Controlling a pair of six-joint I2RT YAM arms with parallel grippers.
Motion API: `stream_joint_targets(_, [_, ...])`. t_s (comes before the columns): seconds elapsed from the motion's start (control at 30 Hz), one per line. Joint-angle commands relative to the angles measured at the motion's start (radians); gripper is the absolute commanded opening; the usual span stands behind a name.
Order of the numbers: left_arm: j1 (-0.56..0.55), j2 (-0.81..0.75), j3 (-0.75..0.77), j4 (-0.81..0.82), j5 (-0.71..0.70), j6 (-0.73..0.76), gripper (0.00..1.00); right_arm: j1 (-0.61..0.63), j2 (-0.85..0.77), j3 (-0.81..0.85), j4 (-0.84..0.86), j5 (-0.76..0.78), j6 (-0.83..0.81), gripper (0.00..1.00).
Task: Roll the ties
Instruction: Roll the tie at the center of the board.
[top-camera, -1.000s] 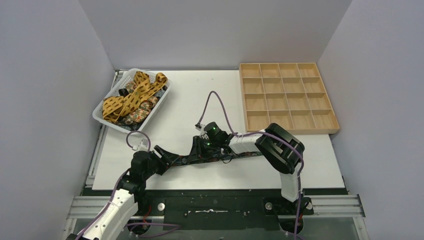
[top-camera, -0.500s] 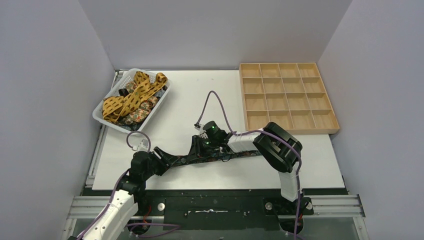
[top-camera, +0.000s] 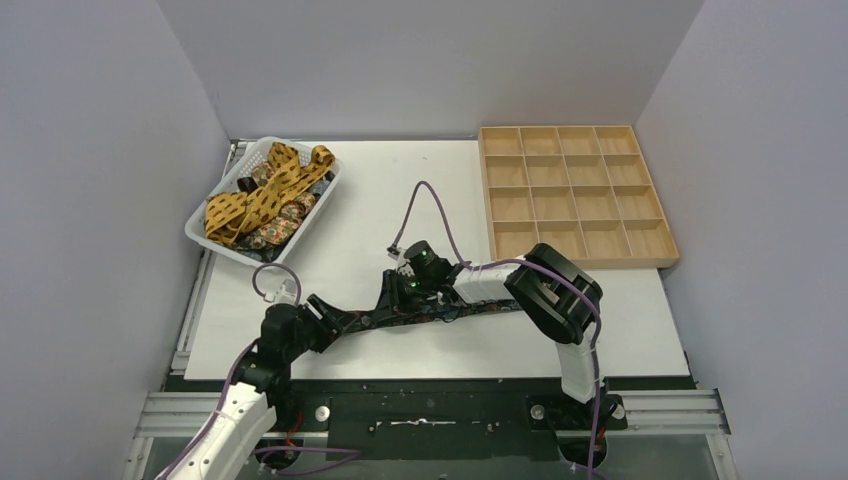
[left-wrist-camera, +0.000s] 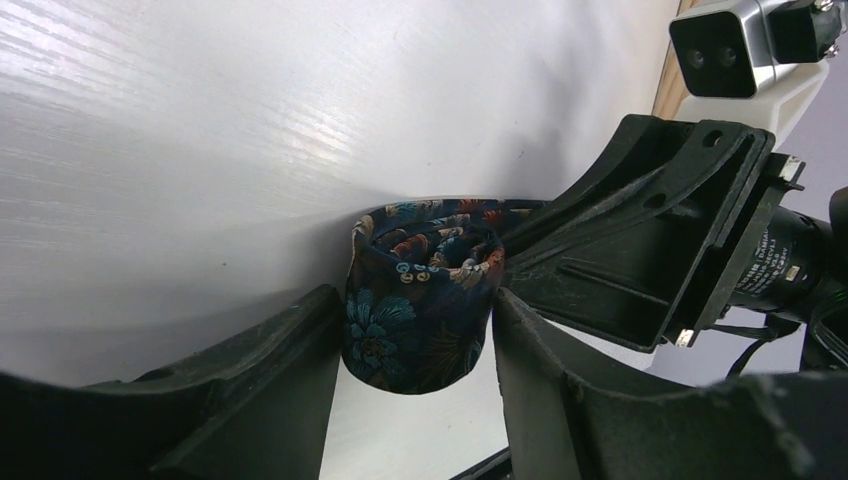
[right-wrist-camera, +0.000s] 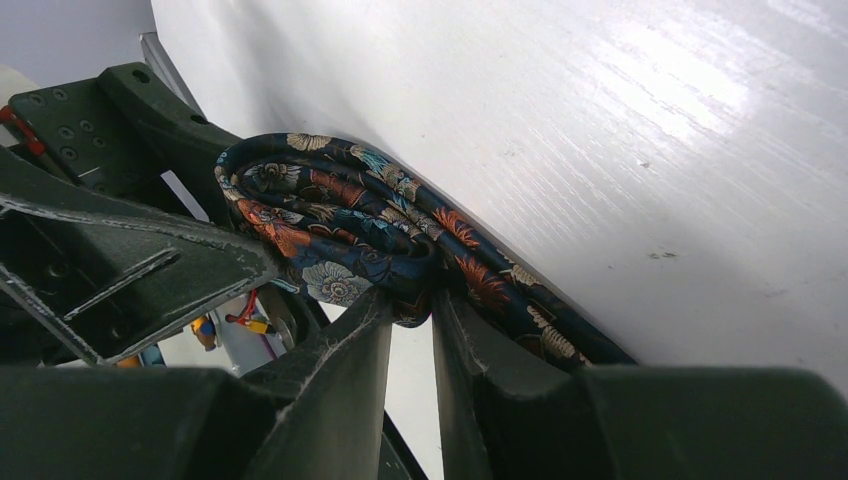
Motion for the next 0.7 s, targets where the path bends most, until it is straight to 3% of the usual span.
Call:
stream_joint_targets(0.0, [0.003,-0.021,0.015,-0.054,-0.002,0.036,0.50,-0.003,0.046,0.009,-0.070,0.044,-0.022,0.24])
stream_joint_targets(0.37, [0.003,0.021,0.043,-0.006,-0.022,0.063,0.37,-0.003,0.048,0.020,-0.067,0.013,-0.045,0.27])
stream_joint_targets(0.53, [0.003,0.073,0.112,-0.037,-0.045,0.118,0.24,-0.005,0.014,0.050,-0.083,-0.049,-0.042,0.29])
stream_joint_targets(0.67, [0.001,0.112,0.185,-0.115,-0.102,0.163,0.16,-0.007,-0.071,0.108,-0.150,-0.044,-0.084,0.39])
